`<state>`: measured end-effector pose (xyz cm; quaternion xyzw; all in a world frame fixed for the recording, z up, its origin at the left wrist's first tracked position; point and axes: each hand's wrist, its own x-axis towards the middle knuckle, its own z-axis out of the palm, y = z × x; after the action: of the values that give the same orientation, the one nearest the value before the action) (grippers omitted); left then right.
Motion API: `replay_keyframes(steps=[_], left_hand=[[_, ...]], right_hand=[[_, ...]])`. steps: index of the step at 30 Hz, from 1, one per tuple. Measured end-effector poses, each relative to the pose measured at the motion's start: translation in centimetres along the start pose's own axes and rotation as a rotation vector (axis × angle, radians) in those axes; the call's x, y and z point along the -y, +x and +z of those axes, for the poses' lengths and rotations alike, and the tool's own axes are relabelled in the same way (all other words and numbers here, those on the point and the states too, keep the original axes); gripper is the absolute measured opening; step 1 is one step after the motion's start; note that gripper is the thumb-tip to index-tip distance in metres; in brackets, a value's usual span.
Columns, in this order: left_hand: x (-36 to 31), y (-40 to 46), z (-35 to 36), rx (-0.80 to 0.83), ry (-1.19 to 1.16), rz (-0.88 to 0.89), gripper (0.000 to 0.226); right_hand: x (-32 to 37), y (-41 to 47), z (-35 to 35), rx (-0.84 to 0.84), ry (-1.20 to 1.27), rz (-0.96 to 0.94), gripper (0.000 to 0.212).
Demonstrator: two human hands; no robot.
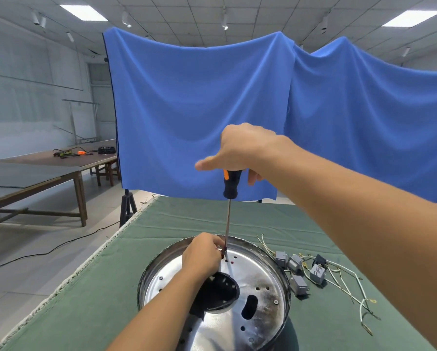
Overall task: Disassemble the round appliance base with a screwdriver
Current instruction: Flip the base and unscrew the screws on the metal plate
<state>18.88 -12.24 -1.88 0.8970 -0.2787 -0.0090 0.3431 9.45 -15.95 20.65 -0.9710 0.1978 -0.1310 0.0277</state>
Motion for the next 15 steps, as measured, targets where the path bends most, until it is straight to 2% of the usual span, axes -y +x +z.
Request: replay_keyframes(steps=[2,4,6,10,11,13,15], left_hand=[[-0.04,-0.06,0.00,0.001,-0.006,-0.001,0.027],[0.02,0.03,0.04,0.001,0.002,-0.008,0.028],[-0.07,-0.03,-0.02,0.000,0.016,-0.013,0.033],[-0.11,-0.08,-0.08,0.009,0.024,-0.008,0.037],[-0.18,-0.14,-0.09,0.008,0.027,-0.008,0.038],[-0.28,-0.23,-0.17,0.013,0.040,-0.006,0.038],[-0.24,-0.18,-0.18,0.014,0.036,-0.005,0.038]], right_hand=[[0.18,0.05,-0.11,0.013,0.018,0.013,0.029],[0.41,0.37,-0.65,0.149,0.097,0.002,0.009],[0.62,0.24,-0.92,0.218,0.127,-0.023,0.022],[0.33,0.19,-0.15,0.151,0.129,-0.031,0.037],[0.33,0.36,0.01,0.146,0.135,-0.038,0.034],[0.54,0.41,0.01,0.144,0.149,-0.043,0.016],[0.64,0.15,-0.33,0.172,0.153,-0.040,0.030]])
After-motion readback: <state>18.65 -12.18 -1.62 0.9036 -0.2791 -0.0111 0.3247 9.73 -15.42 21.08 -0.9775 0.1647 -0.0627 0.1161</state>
